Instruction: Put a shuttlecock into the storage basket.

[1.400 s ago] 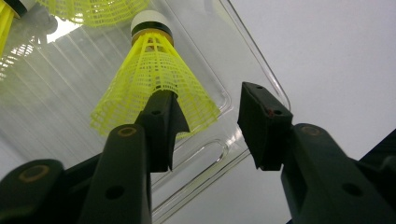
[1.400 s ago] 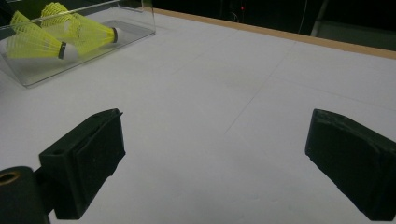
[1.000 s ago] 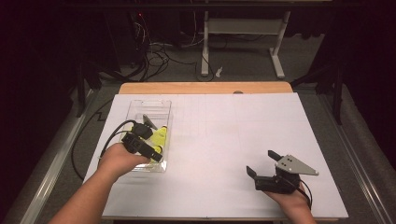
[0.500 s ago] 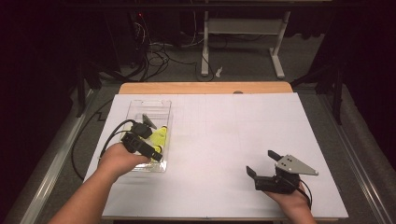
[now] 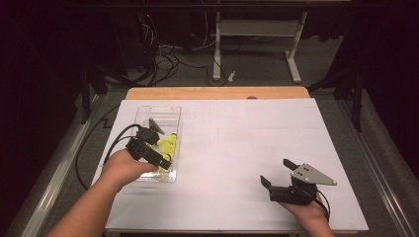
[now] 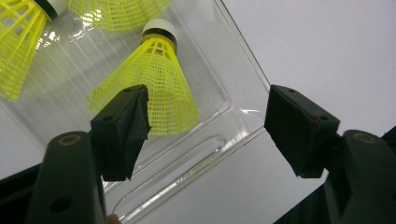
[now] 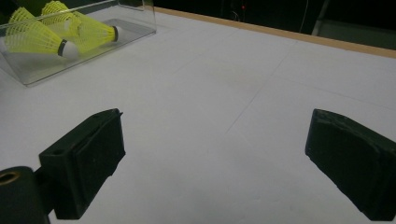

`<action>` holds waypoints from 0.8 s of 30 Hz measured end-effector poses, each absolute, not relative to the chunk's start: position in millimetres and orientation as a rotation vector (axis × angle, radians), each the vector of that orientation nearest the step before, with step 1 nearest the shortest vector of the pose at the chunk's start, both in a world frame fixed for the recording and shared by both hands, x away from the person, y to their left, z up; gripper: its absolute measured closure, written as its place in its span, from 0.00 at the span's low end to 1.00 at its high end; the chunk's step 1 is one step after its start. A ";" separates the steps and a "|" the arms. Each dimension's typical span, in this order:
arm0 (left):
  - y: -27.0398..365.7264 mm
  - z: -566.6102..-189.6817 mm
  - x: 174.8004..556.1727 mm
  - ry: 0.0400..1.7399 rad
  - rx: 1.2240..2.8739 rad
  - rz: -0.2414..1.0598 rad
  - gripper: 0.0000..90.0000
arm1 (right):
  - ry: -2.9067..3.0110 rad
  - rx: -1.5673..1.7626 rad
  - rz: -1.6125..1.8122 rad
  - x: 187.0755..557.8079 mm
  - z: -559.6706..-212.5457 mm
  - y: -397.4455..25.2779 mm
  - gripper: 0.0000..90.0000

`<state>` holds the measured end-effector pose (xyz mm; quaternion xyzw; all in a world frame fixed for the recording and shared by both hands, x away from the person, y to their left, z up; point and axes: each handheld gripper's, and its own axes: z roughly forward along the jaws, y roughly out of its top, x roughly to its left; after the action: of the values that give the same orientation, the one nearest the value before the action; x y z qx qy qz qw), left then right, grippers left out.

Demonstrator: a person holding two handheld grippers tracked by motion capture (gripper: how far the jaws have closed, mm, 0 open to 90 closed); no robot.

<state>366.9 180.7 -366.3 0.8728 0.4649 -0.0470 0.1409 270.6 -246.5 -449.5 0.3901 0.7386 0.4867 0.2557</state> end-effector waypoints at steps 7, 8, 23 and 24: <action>184.0 -361.6 365.8 1.353 2.521 -0.124 0.34 | 2.003 1.060 1.323 270.8 -449.4 -246.5 0.06; 184.4 -361.4 365.5 1.355 2.520 -0.125 0.34 | 2.003 1.060 1.323 270.8 -449.4 -246.5 0.06; 201.5 -362.2 359.7 1.412 2.523 -0.086 0.26 | 2.007 1.062 1.320 270.7 -449.6 -246.1 0.06; 203.4 -362.1 358.8 1.424 2.526 -0.083 0.25 | 2.007 1.063 1.320 270.7 -449.6 -246.1 0.06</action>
<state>358.8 203.4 -362.1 0.8644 0.4874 -0.0282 0.1202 270.7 -246.1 -449.6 0.3912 0.7390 0.4858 0.2546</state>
